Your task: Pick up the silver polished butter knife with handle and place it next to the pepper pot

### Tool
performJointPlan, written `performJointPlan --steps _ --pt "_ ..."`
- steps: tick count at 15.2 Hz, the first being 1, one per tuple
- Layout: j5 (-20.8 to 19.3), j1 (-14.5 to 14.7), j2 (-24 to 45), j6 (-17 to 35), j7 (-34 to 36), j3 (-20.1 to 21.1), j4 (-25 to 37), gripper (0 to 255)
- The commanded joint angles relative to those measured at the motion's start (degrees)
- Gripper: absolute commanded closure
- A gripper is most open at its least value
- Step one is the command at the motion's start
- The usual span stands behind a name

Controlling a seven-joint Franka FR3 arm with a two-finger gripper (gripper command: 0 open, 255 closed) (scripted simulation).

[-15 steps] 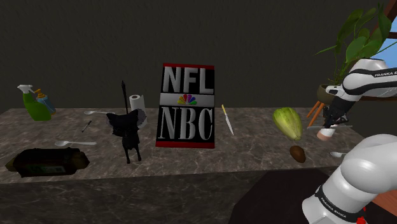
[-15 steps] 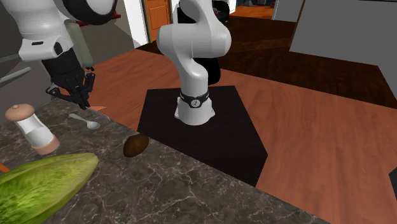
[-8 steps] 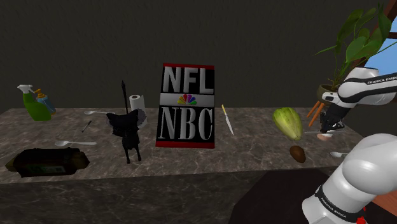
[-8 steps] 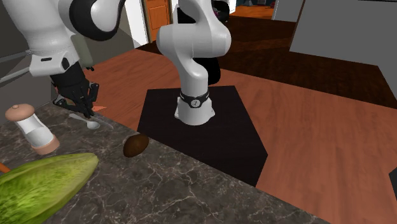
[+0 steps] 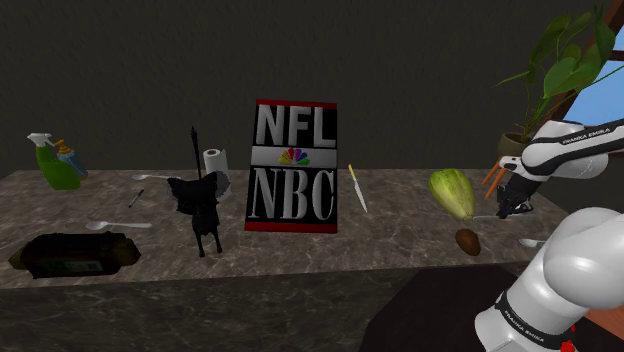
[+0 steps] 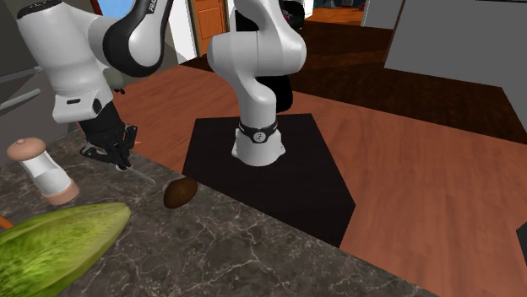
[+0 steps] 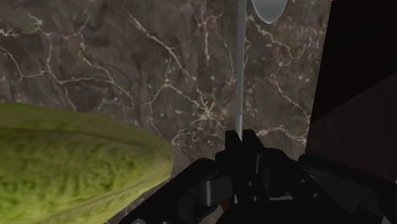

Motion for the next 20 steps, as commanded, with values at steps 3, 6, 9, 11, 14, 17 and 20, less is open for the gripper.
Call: performJointPlan --steps 3,6,9,11,14,17,20 --pt "0.42 3.95 3.56 4.86 -1.00 -5.25 -0.77 255" --pt "1.40 8.52 6.48 8.64 -1.94 -10.36 -1.16 255" --pt "2.66 15.03 9.26 12.42 -3.02 -17.21 -1.44 255" --pt "3.18 20.78 10.65 14.79 -3.48 -23.16 -1.50 255" --pt "2.91 22.14 10.70 15.18 -3.31 -24.63 -1.47 255" --pt "2.91 22.16 10.70 15.18 -3.30 -24.64 -1.47 255" --pt "2.91 22.11 10.69 15.16 -3.30 -24.59 -1.47 0"
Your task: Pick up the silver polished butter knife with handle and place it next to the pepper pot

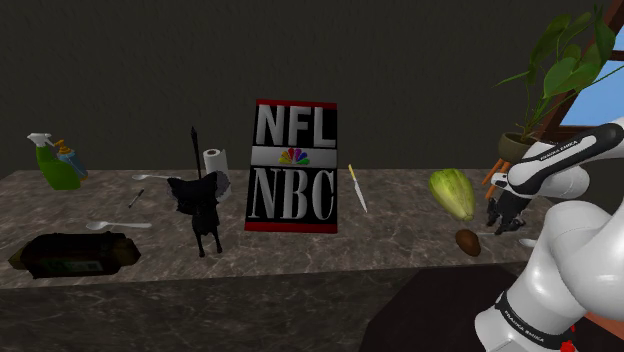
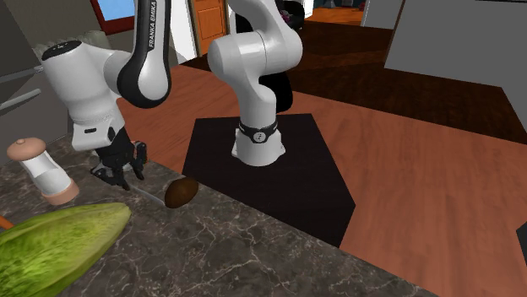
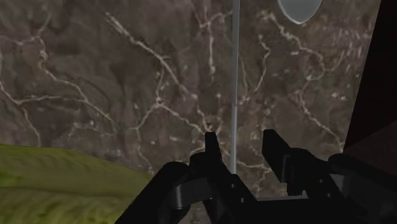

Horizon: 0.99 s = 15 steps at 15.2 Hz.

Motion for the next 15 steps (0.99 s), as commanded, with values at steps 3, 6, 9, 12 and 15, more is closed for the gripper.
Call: performJointPlan --steps 3,6,9,12,15 --pt "0.00 0.00 0.00 0.00 0.00 0.00 0.00 0" --pt "0.73 -7.36 -0.89 -2.52 -0.48 7.75 0.00 0" --pt "-0.94 -20.27 -6.81 -10.90 0.98 21.58 0.92 0" --pt "-1.35 -20.03 -7.10 -11.06 1.28 21.30 0.96 0" --pt "-1.36 -20.03 -7.11 -11.07 1.28 21.30 0.96 0"
